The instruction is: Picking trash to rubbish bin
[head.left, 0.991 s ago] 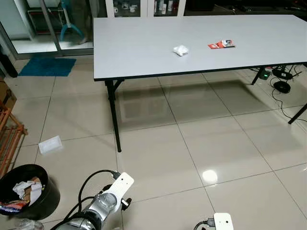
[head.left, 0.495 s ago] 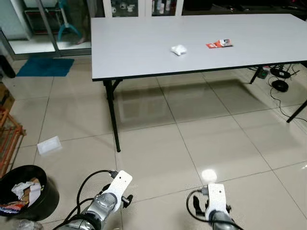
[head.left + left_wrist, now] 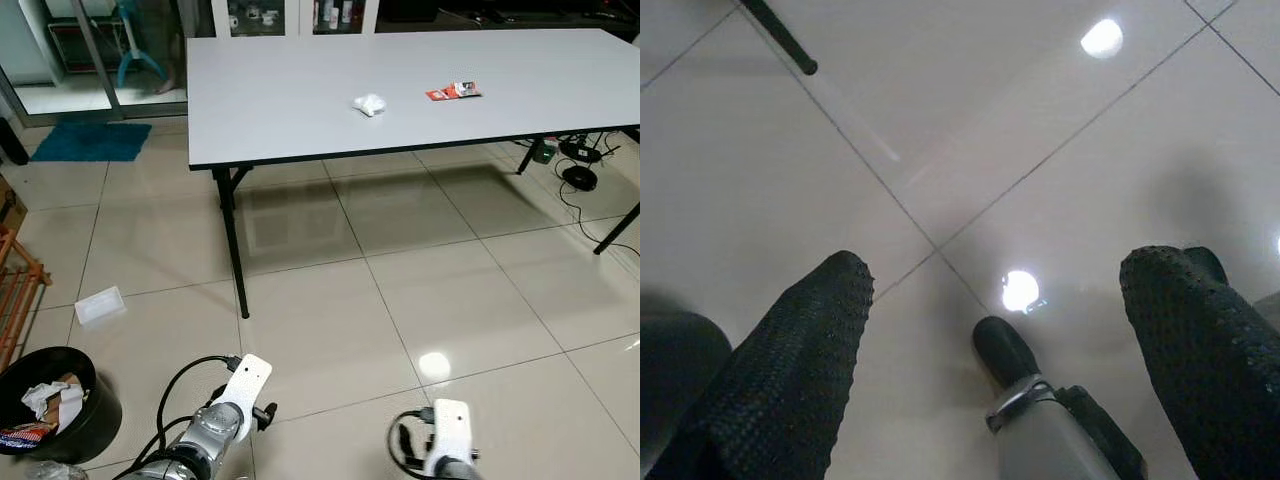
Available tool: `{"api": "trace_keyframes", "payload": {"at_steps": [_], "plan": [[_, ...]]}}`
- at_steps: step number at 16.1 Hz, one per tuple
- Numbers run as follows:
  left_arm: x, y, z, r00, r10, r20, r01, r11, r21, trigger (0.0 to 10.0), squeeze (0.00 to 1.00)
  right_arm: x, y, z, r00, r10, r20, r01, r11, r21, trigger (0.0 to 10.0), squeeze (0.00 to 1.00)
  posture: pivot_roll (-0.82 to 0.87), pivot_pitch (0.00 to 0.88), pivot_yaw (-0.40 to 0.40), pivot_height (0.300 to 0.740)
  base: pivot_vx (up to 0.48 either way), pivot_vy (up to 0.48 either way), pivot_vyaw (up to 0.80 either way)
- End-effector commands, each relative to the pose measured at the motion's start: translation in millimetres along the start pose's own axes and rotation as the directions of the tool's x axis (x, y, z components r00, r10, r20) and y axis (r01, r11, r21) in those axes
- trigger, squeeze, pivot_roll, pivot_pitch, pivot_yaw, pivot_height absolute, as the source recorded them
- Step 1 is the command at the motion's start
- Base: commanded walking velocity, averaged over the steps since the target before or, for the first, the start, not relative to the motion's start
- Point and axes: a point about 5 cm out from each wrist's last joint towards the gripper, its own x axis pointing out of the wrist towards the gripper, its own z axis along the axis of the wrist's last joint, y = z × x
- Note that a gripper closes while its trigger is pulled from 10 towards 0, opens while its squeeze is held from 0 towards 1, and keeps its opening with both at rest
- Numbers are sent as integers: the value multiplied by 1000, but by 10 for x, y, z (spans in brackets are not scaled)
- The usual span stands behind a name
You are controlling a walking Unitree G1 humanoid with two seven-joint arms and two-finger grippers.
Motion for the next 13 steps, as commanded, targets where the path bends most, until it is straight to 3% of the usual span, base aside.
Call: {"api": "trace_keyframes", "payload": {"at_steps": [1, 3, 5, 13], "plan": [[32, -64, 181, 1000, 7, 27, -6, 999, -40, 10000, 0, 10, 1, 26, 1000, -2, 3, 2, 1000, 23, 10000, 0, 93, 51, -36, 740, 0, 0, 0], [54, -116, 344, 999, 23, 45, -18, 993, -114, 10000, 0, 16, 34, 30, 1000, 8, 0, -8, 999, 41, 10000, 0, 96, 53, -38, 740, 0, 0, 0], [56, -102, 369, 998, 57, 36, -51, 987, -153, 10000, 0, 19, 19, 48, 1000, 12, 7, -12, 999, 52, 10000, 0, 95, 49, -38, 740, 0, 0, 0], [61, -147, 376, 999, 40, 30, -36, 994, -100, 10000, 0, 43, -41, 124, 1000, 5, 12, -6, 998, 60, 10000, 0, 102, 35, -36, 740, 0, 0, 0]]}}
